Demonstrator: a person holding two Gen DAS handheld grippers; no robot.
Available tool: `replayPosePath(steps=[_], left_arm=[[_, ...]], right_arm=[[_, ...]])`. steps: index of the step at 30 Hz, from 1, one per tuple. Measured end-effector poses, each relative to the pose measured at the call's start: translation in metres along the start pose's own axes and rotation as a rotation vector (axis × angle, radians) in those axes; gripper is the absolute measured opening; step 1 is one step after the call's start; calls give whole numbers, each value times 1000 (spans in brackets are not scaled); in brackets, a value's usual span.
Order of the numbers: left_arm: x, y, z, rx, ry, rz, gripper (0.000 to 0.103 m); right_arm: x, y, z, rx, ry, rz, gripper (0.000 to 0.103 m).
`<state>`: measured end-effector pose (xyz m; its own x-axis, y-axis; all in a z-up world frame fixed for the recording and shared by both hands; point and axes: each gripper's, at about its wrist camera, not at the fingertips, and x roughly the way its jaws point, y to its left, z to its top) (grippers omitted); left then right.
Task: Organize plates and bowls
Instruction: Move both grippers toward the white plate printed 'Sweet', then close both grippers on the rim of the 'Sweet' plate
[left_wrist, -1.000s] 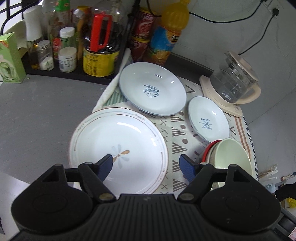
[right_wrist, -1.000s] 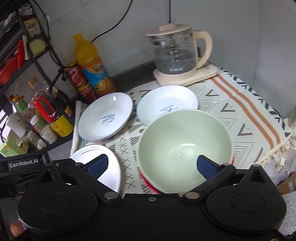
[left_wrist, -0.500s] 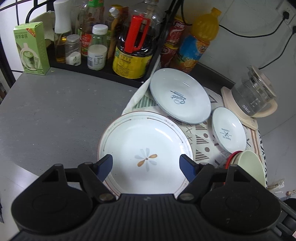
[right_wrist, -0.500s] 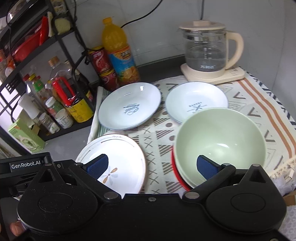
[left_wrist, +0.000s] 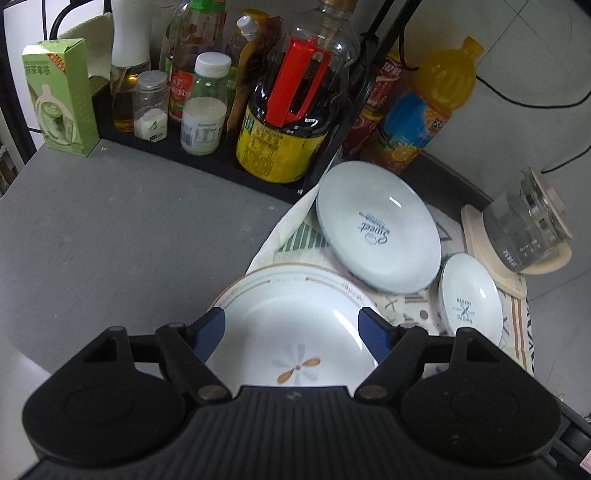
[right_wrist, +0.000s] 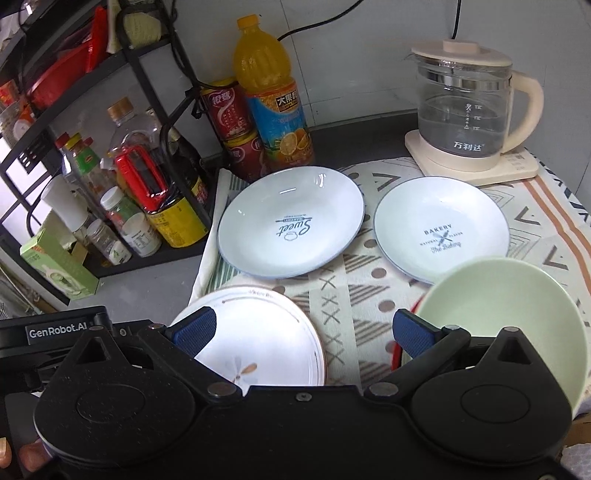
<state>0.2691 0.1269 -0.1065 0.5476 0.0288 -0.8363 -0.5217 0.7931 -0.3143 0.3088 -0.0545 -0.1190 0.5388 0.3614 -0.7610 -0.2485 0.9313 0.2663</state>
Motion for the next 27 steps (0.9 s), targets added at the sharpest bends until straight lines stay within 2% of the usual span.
replayPosePath(steps=[2, 6, 10, 14, 19, 24, 27], left_arm=[[5, -3, 7, -6, -7, -14, 77], [19, -9, 22, -23, -14, -41, 76], [38, -12, 35, -54, -7, -72, 73], [58, -15, 46, -82, 13, -85, 66], [84, -15, 55, -123, 42, -98, 55], [108, -15, 59, -157, 69, -112, 39], [123, -15, 61, -170, 83, -110, 36]], right_arm=[[8, -3, 6, 14, 9, -2, 99], [25, -8, 21, 54, 26, 9, 84], [45, -14, 34, 105, 48, 18, 75], [68, -21, 45, 177, 93, 25, 64], [95, -32, 53, 265, 150, 15, 58], [118, -37, 58, 320, 192, 19, 38], [132, -38, 61, 333, 214, 0, 36]])
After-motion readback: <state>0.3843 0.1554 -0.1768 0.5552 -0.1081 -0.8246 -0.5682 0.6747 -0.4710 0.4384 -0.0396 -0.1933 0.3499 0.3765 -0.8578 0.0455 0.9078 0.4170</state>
